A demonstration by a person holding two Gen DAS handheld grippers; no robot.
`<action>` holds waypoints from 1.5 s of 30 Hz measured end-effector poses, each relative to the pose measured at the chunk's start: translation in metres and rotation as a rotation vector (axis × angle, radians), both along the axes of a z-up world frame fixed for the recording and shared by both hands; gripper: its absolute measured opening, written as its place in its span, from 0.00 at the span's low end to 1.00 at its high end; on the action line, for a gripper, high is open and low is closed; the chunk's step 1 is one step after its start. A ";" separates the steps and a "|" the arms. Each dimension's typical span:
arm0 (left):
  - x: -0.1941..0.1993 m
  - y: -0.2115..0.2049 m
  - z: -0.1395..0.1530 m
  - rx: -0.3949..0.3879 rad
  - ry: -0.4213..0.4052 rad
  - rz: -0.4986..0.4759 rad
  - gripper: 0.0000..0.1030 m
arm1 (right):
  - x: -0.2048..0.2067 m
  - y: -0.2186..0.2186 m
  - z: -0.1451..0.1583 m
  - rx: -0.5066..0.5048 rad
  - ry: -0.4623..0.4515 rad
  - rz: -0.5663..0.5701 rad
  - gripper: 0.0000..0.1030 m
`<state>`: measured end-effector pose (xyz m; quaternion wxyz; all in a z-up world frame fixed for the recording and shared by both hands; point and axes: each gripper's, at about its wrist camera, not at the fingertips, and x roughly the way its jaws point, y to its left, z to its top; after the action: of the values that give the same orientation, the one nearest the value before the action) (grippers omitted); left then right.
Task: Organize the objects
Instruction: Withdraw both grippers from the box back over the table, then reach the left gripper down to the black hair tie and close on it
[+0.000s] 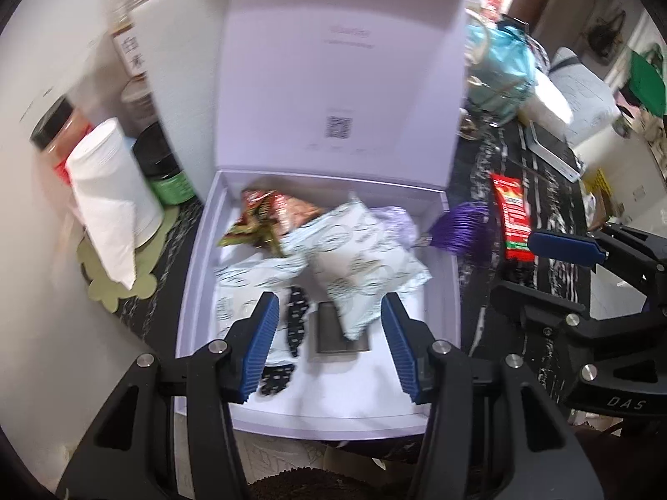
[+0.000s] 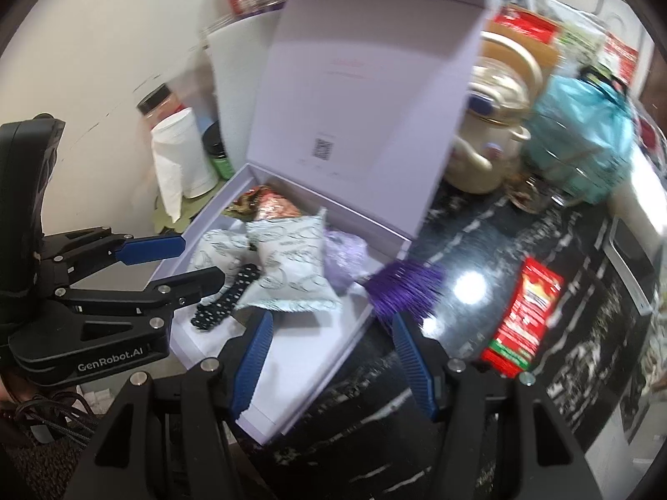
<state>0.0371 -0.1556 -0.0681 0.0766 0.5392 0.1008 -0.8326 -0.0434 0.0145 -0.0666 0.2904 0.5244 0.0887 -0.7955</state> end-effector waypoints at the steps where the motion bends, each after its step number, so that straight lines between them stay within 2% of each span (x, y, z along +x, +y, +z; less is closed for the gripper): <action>1: -0.002 0.006 0.001 0.000 0.001 -0.014 0.48 | 0.001 0.006 0.000 0.000 0.002 -0.018 0.59; 12: -0.024 0.073 0.006 0.021 0.003 -0.165 0.48 | 0.012 0.079 0.005 0.009 0.000 -0.200 0.59; 27: -0.059 0.152 0.002 0.044 -0.020 -0.330 0.48 | 0.020 0.152 0.003 0.027 -0.012 -0.358 0.59; 37: -0.087 0.186 -0.011 0.074 -0.054 -0.384 0.48 | 0.004 0.185 -0.003 0.045 -0.026 -0.410 0.59; 45: -0.105 0.199 -0.038 0.106 -0.118 -0.387 0.48 | -0.014 0.200 -0.024 0.044 -0.081 -0.425 0.59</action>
<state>-0.0678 0.0436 -0.1060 -0.1075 0.5996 0.0343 -0.7923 -0.0574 0.2150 -0.0904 0.1077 0.5689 -0.0182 -0.8151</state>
